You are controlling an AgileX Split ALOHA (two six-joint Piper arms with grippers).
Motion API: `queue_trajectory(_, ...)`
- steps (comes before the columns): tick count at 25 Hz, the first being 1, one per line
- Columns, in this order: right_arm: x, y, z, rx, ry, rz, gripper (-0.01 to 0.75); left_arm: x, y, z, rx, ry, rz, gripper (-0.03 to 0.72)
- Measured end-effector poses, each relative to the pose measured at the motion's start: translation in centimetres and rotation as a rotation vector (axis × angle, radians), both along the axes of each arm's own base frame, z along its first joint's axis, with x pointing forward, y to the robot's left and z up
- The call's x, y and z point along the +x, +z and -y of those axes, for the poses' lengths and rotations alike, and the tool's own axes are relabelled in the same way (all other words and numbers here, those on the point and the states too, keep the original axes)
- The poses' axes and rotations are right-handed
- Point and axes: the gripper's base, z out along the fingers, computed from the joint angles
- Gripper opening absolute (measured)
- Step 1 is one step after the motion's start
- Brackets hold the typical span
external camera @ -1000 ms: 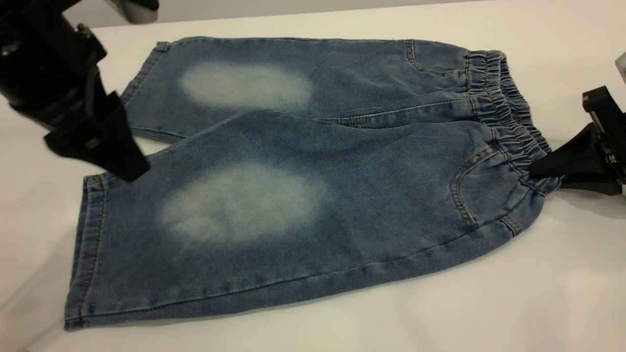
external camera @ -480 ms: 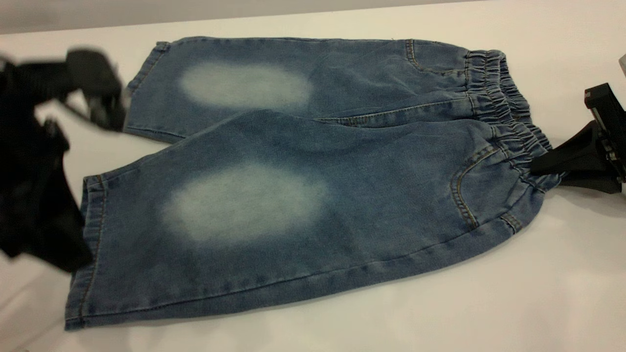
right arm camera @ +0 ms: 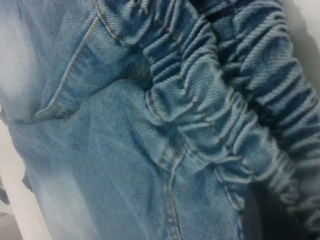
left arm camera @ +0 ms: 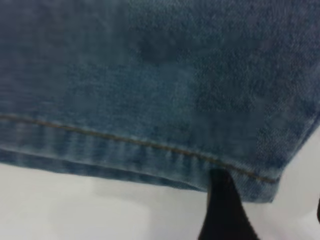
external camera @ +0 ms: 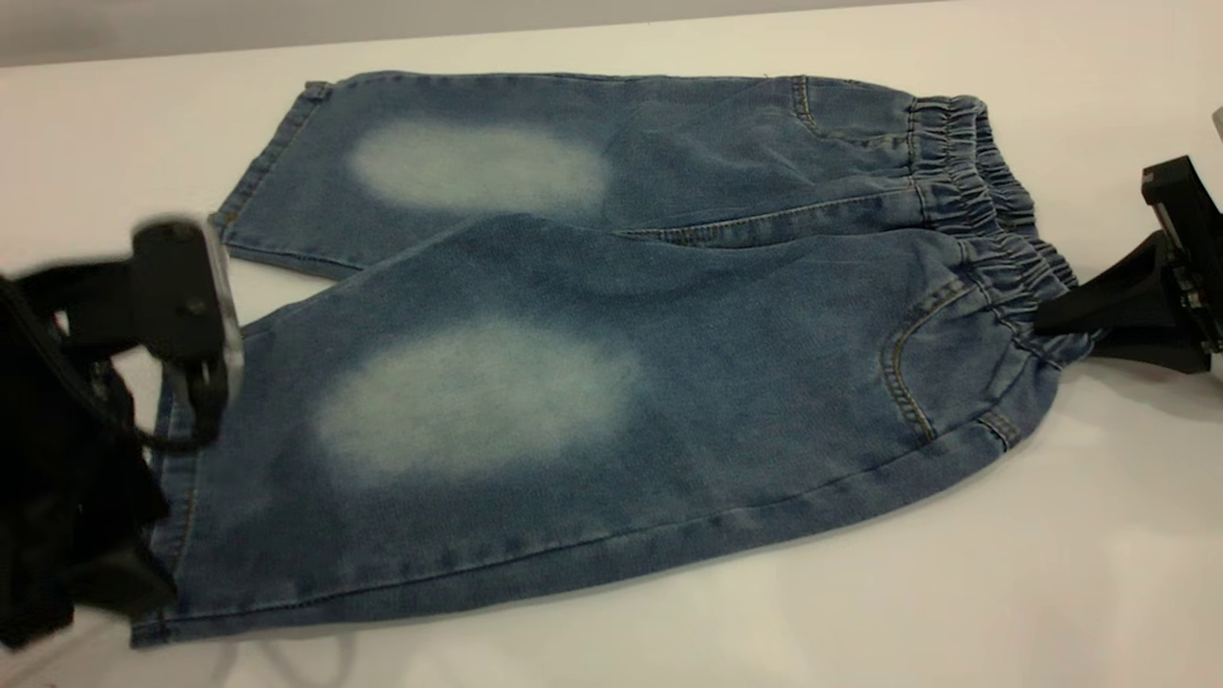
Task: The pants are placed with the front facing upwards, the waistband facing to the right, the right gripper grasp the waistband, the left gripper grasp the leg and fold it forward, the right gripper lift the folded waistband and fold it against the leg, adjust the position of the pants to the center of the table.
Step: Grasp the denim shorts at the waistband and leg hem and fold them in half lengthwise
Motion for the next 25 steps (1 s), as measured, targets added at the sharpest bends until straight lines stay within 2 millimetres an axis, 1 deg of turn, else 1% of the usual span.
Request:
queue_trajectory(3,0.0,0.0,0.0,0.000,0.000,0.000,0.034,-0.1,-1.0,0.0,0.008,0.011,-0.032,0.391)
queue_trajectory(6,0.0,0.0,0.0,0.001,0.000,0.000,0.034,-0.1,-1.6,-0.1,0.018,0.005,-0.054,0.391)
queue_trajectory(9,0.0,0.0,0.0,0.002,0.000,0.001,0.035,0.2,-2.0,0.0,0.017,0.005,-0.026,0.391)
queue_trajectory(20,0.0,0.0,0.0,0.003,0.001,0.001,0.037,0.1,-3.3,-0.1,0.035,-0.020,-0.063,0.391)
queue_trajectory(25,0.0,0.0,0.0,0.005,0.002,0.003,0.038,0.0,-3.6,-0.1,0.037,-0.019,-0.067,0.386)
